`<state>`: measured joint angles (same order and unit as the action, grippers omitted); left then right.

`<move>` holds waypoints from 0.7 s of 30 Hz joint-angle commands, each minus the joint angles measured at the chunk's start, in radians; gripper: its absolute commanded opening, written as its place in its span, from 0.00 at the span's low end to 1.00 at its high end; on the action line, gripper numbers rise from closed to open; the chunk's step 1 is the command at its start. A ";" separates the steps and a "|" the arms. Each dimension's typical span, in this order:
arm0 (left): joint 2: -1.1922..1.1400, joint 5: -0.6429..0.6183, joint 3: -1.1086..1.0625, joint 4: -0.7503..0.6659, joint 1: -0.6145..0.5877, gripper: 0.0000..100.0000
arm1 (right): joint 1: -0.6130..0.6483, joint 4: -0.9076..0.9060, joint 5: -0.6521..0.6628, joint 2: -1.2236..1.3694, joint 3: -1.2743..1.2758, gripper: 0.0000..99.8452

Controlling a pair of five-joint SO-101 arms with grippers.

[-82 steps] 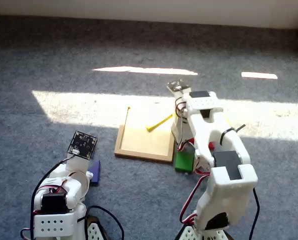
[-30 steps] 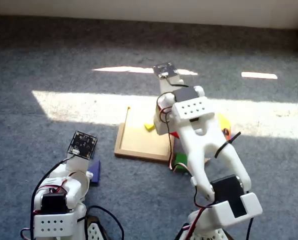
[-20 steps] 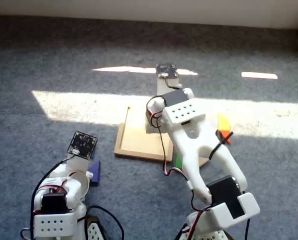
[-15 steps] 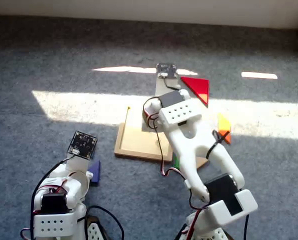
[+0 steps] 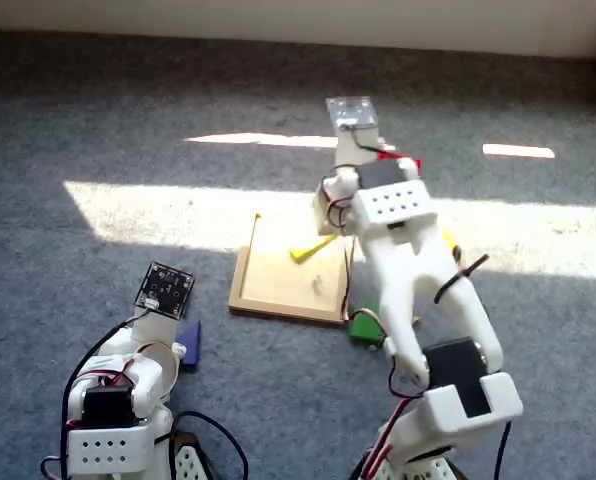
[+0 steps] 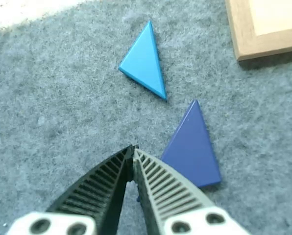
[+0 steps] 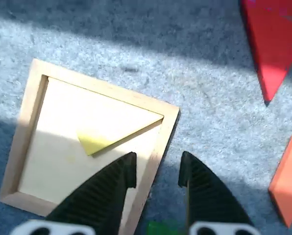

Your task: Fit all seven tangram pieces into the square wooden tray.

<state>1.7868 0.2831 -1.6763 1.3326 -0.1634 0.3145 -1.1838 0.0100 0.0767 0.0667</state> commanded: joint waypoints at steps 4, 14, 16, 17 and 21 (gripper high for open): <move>0.028 0.009 -0.021 0.005 -0.010 0.01 | -0.143 0.099 0.186 0.223 -0.305 0.14; 0.028 0.009 -0.021 0.005 -0.010 0.01 | -0.193 0.317 0.203 0.644 -0.757 0.22; 0.028 0.009 -0.021 0.005 -0.010 0.01 | -0.193 0.318 0.203 0.711 -0.852 0.24; 0.028 0.009 -0.021 0.005 -0.010 0.01 | -0.193 0.320 0.203 0.746 -0.898 0.23; 0.028 0.009 -0.021 0.005 -0.010 0.01 | -0.199 0.318 0.203 0.885 -1.070 0.17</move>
<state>1.7868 0.2831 -1.6763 1.3326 -0.1634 0.1350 -0.8876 0.2033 0.9329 -0.8493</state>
